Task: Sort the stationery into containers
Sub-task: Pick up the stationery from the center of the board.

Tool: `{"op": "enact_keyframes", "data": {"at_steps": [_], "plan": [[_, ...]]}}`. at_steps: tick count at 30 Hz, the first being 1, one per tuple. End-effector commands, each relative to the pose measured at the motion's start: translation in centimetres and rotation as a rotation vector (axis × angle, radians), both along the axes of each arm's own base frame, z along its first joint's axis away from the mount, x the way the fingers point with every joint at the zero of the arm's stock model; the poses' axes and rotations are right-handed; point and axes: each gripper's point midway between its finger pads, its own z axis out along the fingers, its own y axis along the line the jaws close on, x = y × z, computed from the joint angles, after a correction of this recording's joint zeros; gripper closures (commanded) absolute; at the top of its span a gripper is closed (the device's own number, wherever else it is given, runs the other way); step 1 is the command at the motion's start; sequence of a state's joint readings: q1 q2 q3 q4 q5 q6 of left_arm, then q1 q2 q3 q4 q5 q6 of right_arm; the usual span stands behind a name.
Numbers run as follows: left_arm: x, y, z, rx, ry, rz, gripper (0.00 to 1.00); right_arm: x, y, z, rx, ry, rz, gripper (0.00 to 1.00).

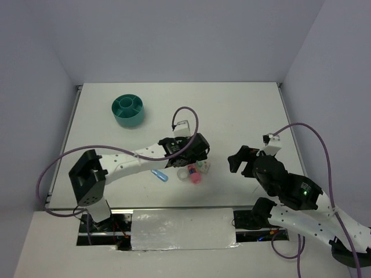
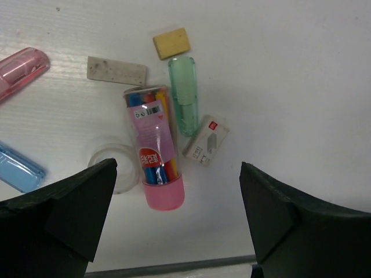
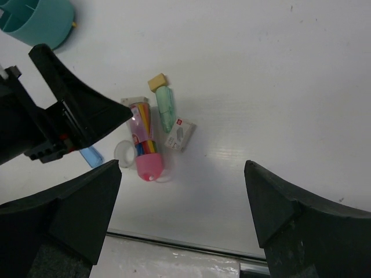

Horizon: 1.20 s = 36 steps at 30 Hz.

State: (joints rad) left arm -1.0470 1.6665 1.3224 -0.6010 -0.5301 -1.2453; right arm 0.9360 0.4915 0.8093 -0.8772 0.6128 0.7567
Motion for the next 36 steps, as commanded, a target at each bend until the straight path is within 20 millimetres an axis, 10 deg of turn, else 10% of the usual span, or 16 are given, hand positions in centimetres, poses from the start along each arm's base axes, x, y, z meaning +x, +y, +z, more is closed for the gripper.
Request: {"op": "enact_keyframes", "data": {"at_steps": [1,23,36], "plan": [[1.5,-0.1,-0.6,0.015,-0.003,0.126,0.01,-0.4,-0.7,-1.5,-0.042,0.038,-0.014,0.06],[2.9,0.7,-9.5,0.164,0.143,0.186,0.12,0.1,0.8,-2.1,-0.059,0.038,0.039,0.00],[3.0,0.7,-10.4,0.125,0.161,0.174,0.58,0.1,1.2,-2.2,-0.056,0.036,0.062,0.00]]}}
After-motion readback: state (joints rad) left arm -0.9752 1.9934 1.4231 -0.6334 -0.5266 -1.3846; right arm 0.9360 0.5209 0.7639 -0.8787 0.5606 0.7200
